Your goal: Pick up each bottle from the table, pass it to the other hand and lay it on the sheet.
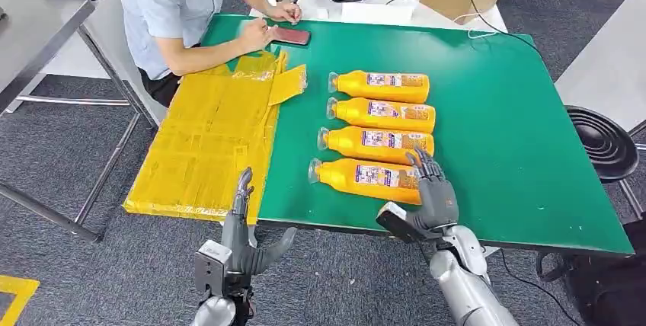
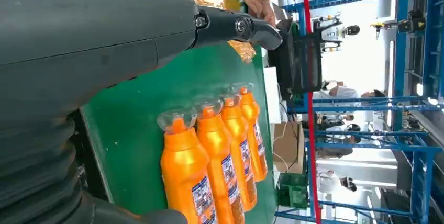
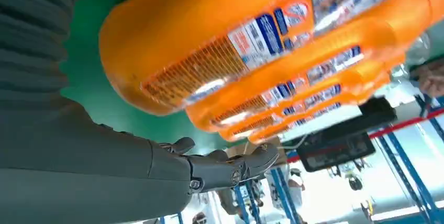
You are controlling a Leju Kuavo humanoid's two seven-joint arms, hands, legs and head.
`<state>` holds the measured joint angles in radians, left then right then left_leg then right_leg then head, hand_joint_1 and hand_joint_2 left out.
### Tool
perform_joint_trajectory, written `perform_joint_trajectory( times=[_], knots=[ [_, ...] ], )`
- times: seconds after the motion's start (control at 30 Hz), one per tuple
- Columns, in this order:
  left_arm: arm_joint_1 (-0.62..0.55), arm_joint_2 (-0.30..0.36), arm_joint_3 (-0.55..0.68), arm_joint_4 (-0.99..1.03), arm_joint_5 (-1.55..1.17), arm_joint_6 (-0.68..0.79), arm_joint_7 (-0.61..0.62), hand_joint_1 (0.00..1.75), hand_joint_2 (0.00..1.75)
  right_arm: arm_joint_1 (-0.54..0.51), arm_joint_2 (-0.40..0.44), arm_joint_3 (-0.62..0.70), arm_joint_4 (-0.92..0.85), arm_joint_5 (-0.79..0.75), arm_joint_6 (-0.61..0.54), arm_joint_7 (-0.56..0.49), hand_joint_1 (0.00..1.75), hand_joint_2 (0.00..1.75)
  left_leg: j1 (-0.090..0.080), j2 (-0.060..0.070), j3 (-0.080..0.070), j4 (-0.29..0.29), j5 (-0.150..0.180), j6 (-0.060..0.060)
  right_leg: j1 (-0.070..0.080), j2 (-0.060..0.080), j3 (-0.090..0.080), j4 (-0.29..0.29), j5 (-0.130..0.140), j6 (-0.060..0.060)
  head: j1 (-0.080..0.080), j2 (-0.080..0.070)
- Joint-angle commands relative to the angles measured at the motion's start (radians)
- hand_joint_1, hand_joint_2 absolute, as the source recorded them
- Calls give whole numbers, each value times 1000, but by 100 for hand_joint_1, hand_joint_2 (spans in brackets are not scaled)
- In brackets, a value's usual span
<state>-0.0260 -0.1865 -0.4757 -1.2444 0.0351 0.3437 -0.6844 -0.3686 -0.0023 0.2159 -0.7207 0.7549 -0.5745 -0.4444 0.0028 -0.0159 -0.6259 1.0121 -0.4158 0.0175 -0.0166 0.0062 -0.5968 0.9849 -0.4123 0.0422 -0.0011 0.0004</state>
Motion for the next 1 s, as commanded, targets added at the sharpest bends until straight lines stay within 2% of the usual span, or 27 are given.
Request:
perform_joint_trajectory(
  times=[0.03, 0.1, 0.27, 0.6, 0.9, 0.97, 1.0],
  knots=[
    [-44, 9, -17, 71, 6, 2, 5, 0, 175, -77, -14, 63, 193, 71, -29, 103, 0, 175, 0, 1, 3, -1, -1, -1, 0, 0, 3, -1, -1, -1, 0, 0],
    [-39, 9, -15, 64, 4, 10, 12, 0, 175, -101, -23, 108, 224, 191, -100, 220, 0, 175, 0, 1, 4, -1, -1, -1, 1, 0, 4, -1, -1, -2, 0, 0],
    [-41, 9, -15, 77, -1, 13, 25, 0, 175, -114, -31, 114, 249, 273, -92, 313, 0, 175, 0, 3, 6, -1, -2, -1, 1, 1, 6, -1, -2, -2, 0, 0],
    [-43, 8, -16, 86, 1, 6, 28, 0, 175, -105, -8, 119, 310, 312, -109, 331, 0, 175, 1, 0, 5, -1, -1, -1, 1, -1, 5, -2, -1, -2, 0, 0],
    [-52, 7, -23, 95, -3, 4, 29, 0, 175, -100, 9, 80, 339, 262, -66, 288, 0, 175, 1, 0, 8, -1, -1, -1, 1, -2, 8, -2, -1, -2, 0, 0],
    [-54, 8, -24, 97, -2, 0, 30, 0, 175, -107, 2, 105, 362, 302, -46, 321, 0, 175, 1, 0, 8, -1, -1, -1, 1, -2, 8, -2, -1, -2, 0, 0],
    [-65, 6, -27, 111, 0, -9, 33, 0, 175, -121, -3, 93, 390, 275, 84, 327, 154, 175, 1, -1, 8, -1, -1, -1, 1, -2, 8, -2, -1, -2, 0, 0]
  ],
)
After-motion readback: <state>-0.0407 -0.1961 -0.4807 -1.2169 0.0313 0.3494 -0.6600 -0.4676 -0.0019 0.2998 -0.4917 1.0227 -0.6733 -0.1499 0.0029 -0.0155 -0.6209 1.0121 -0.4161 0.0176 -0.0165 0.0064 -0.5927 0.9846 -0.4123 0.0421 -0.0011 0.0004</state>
